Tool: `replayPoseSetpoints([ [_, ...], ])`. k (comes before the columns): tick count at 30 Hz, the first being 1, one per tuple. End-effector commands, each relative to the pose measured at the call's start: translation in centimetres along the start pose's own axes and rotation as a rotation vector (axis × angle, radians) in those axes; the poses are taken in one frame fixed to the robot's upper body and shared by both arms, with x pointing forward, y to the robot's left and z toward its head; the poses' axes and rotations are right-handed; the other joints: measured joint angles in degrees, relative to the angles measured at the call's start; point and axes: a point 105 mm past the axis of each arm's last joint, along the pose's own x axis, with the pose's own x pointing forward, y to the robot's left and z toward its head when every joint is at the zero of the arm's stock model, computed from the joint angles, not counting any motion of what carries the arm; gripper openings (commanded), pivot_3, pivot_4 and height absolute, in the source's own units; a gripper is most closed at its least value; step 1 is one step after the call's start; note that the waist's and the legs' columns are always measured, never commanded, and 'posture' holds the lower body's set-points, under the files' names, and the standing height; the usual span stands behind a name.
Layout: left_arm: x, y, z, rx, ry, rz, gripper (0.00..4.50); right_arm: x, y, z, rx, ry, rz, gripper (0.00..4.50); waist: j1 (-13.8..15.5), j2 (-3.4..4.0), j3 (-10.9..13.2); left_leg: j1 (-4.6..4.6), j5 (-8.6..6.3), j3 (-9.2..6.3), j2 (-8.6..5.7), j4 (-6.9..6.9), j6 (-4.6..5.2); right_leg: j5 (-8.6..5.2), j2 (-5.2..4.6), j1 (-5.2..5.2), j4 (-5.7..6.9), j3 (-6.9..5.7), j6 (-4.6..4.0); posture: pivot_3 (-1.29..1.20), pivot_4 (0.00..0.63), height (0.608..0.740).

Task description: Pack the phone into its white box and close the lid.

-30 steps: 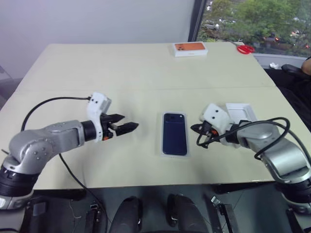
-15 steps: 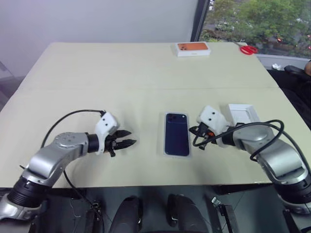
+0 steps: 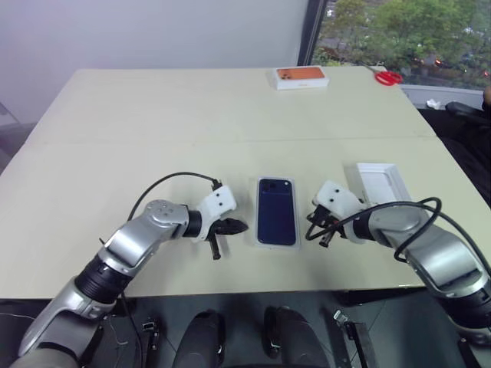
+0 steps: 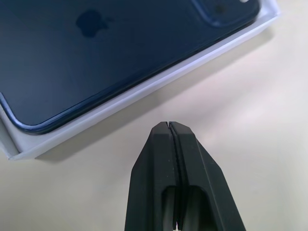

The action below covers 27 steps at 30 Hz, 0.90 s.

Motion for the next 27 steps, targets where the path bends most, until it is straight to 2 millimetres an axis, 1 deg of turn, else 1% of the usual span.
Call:
replayPoseSetpoints([
  [1, 0.6, -0.2, 1.1, 0.038, -0.015, -0.017, 0.03, -0.5, 0.3, 1.2, -0.033, -0.041, -0.004, 0.00, 0.0, 0.00, 0.0, 0.00, 0.00, 0.00, 0.00, 0.00, 0.00, 0.00, -0.01, 0.00, -0.01, 0.00, 0.00, 0.00, 0.150, 0.740],
  [4, 1.4, -1.0, 1.9, 0.042, -0.043, -0.056, 0.03, -0.6, 0.6, 1.0, -0.031, -0.039, 0.010, 0.00, 0.1, 0.00, 0.0, -0.02, 0.00, 0.01, -0.02, 0.02, 0.00, 0.00, -0.04, 0.01, -0.01, 0.00, 0.01, 0.00, 0.150, 0.740],
  [8, 2.2, -1.2, 2.6, 0.037, -0.066, -0.062, 0.03, -0.8, 0.4, 0.7, -0.027, -0.030, 0.008, 0.00, 0.1, 0.00, 0.0, -0.03, 0.00, 0.00, -0.03, 0.04, 0.00, 0.00, -0.06, 0.02, -0.01, 0.00, 0.01, 0.00, 0.150, 0.740],
  [16, 4.2, -1.4, 4.0, 0.030, -0.103, -0.081, 0.03, -1.3, -0.5, -0.3, -0.015, 0.006, -0.015, 0.00, 0.2, 0.00, 0.0, -0.03, 0.00, 0.00, -0.05, 0.06, 0.00, 0.00, -0.06, 0.02, 0.00, 0.00, 0.02, 0.00, 0.150, 0.740],
  [24, 4.9, -1.4, 4.9, 0.032, -0.125, -0.090, 0.03, -1.6, -1.3, -1.0, -0.009, 0.027, -0.038, 0.00, 0.1, 0.00, 0.0, -0.01, 0.00, 0.00, -0.05, 0.06, 0.01, 0.01, -0.06, 0.02, 0.03, 0.00, 0.02, 0.00, 0.150, 0.740],
  [27, 5.1, -1.5, 4.8, 0.037, -0.119, -0.099, 0.03, -1.7, -1.8, -1.3, 0.000, 0.031, -0.054, 0.00, 0.1, 0.00, 0.0, -0.01, 0.00, 0.00, -0.05, 0.06, 0.00, 0.01, -0.07, 0.03, 0.02, 0.00, 0.02, 0.00, 0.150, 0.740],
])
